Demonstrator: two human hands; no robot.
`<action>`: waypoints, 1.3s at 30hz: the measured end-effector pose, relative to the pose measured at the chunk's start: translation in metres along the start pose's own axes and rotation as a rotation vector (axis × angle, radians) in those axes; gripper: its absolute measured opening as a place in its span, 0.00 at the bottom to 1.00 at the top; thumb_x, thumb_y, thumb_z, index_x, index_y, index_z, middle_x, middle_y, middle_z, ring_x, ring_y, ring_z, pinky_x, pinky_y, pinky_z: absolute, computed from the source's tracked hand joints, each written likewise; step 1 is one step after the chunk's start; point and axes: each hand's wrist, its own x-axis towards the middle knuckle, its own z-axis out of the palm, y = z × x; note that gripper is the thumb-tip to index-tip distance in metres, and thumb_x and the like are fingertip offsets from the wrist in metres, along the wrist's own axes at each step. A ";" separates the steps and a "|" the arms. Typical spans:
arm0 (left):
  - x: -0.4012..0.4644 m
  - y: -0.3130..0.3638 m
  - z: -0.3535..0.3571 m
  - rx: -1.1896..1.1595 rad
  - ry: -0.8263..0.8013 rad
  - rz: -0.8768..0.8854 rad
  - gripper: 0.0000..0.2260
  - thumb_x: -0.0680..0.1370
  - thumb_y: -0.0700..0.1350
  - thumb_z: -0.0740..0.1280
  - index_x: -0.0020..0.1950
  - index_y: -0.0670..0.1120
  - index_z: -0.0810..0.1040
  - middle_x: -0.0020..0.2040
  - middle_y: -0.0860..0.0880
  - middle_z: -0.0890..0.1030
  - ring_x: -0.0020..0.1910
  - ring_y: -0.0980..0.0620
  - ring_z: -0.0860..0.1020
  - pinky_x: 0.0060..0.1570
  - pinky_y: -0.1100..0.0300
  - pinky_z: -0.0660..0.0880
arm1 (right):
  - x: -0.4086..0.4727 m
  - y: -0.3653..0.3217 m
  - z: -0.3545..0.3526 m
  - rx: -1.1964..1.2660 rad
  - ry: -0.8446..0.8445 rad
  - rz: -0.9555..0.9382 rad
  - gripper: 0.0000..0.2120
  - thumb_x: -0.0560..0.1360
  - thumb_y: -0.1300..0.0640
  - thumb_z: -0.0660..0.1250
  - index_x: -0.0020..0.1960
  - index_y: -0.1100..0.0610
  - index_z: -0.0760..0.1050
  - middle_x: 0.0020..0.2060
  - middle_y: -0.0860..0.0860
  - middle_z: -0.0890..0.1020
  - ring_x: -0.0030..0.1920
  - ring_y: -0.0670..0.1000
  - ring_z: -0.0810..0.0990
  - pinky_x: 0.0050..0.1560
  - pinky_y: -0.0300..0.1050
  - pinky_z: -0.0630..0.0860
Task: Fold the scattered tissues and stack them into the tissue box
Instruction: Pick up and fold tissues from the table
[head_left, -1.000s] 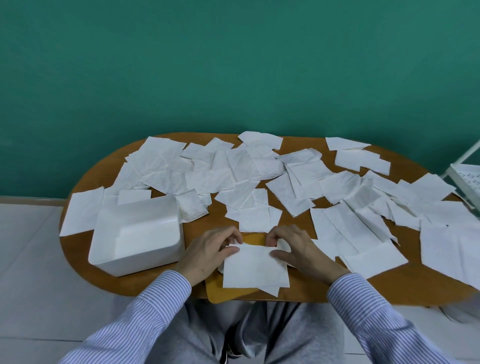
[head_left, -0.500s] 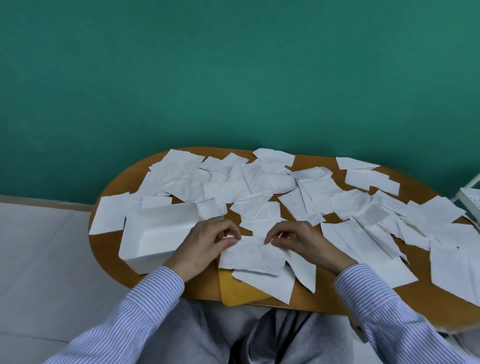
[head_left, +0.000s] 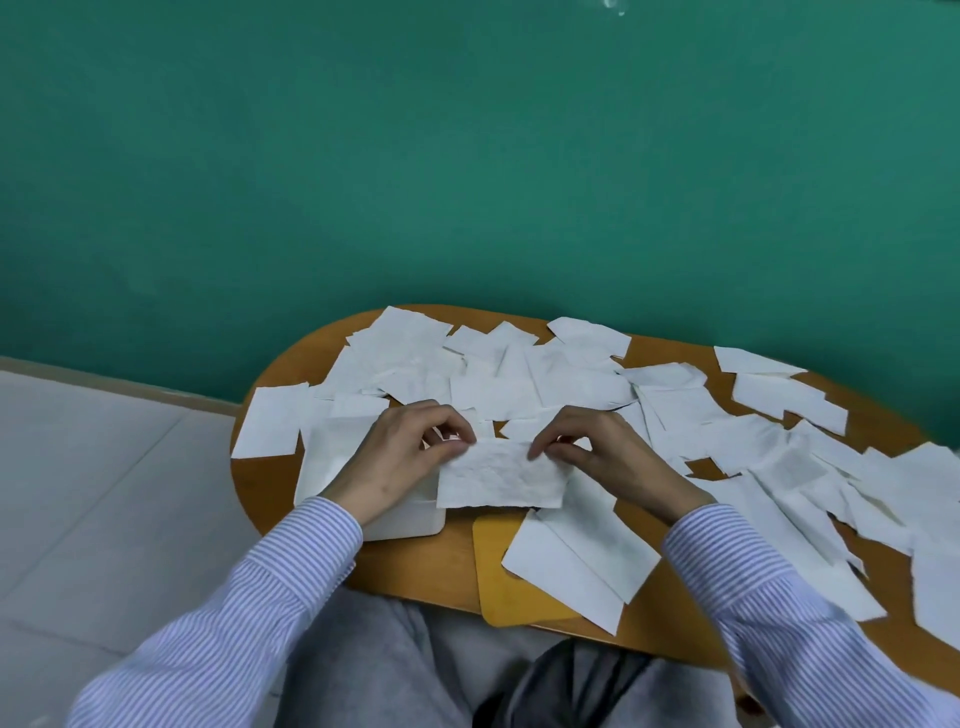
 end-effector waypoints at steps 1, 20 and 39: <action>0.000 -0.002 -0.003 -0.006 0.000 -0.005 0.05 0.78 0.43 0.72 0.47 0.54 0.83 0.46 0.58 0.81 0.45 0.60 0.78 0.45 0.70 0.74 | 0.003 -0.002 0.000 0.013 -0.004 -0.001 0.12 0.79 0.62 0.66 0.49 0.47 0.84 0.49 0.43 0.81 0.50 0.42 0.79 0.51 0.39 0.77; -0.029 -0.101 -0.080 0.368 -0.013 -0.271 0.08 0.76 0.52 0.74 0.45 0.67 0.79 0.46 0.58 0.78 0.48 0.58 0.73 0.44 0.62 0.71 | 0.098 -0.057 0.095 -0.040 -0.143 -0.051 0.09 0.79 0.60 0.67 0.53 0.50 0.84 0.57 0.48 0.82 0.54 0.44 0.75 0.56 0.32 0.71; -0.007 -0.125 -0.058 0.670 -0.115 -0.248 0.07 0.75 0.55 0.74 0.53 0.58 0.83 0.51 0.56 0.79 0.51 0.55 0.67 0.47 0.61 0.62 | 0.119 -0.047 0.127 -0.409 -0.196 -0.087 0.10 0.80 0.57 0.64 0.57 0.47 0.81 0.58 0.46 0.82 0.59 0.51 0.70 0.62 0.44 0.52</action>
